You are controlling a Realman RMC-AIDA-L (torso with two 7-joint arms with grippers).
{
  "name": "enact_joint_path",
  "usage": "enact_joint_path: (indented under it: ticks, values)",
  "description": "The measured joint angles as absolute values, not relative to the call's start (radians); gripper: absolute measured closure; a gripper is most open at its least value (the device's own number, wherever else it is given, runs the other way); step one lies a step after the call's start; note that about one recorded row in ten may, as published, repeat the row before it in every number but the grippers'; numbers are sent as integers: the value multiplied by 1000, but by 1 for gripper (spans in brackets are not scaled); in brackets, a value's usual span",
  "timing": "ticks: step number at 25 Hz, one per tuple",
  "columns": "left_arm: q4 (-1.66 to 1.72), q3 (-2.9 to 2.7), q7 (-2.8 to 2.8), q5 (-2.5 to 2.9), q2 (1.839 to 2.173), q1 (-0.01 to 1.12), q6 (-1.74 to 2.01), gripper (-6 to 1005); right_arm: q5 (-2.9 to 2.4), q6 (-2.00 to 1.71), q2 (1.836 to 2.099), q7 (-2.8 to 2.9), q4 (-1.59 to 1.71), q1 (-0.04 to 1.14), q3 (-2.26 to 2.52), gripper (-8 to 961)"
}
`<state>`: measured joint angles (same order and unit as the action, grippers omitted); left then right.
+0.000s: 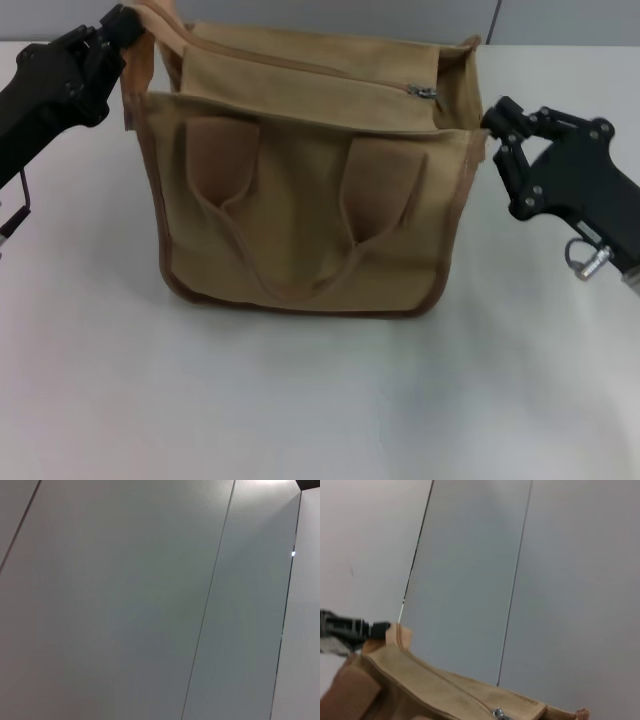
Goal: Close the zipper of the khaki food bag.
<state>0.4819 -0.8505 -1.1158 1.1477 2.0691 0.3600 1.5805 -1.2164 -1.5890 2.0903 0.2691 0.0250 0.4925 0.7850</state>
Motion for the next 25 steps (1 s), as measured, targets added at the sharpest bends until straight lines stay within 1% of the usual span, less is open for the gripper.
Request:
enact_joint_path:
  ticks: [4,8,11,15,18,20,21,23,24,25]
  values:
    - [481,-860,-1079,1152,2071,340,1583,951,-1213,-1648,2092,289,4,454,781,917]
    - [480,-871,-1022,1161,2072,321,1585,950,-1212,-1697,2092,300,-2,427,781,771]
    - [481,-871,-1006,1174,2066,301,1583,949,-1214,-1726,2090,344,-3,421,781,656]
    - [490,-870,-937,1197,2063,261,1595,842,-1217,-1732,2087,404,1,420,783,490]
    - [492,-870,-860,1211,2062,220,1603,762,-1218,-1735,2086,439,3,420,783,416]
    - [492,-866,-833,1239,2047,175,1628,648,-1218,-1737,2085,460,7,420,788,367]
    - [492,-866,-833,1239,2047,175,1628,592,-1220,-1742,2084,487,14,419,791,342]
    - [486,-865,-831,1263,2024,137,1716,492,-1221,-1746,2083,505,18,419,792,335]
    - [486,-865,-831,1267,2016,122,1767,449,-1222,-1751,2083,523,22,418,794,332]
    - [486,-865,-831,1267,2016,122,1767,405,-1227,-1760,2083,549,29,417,797,328]
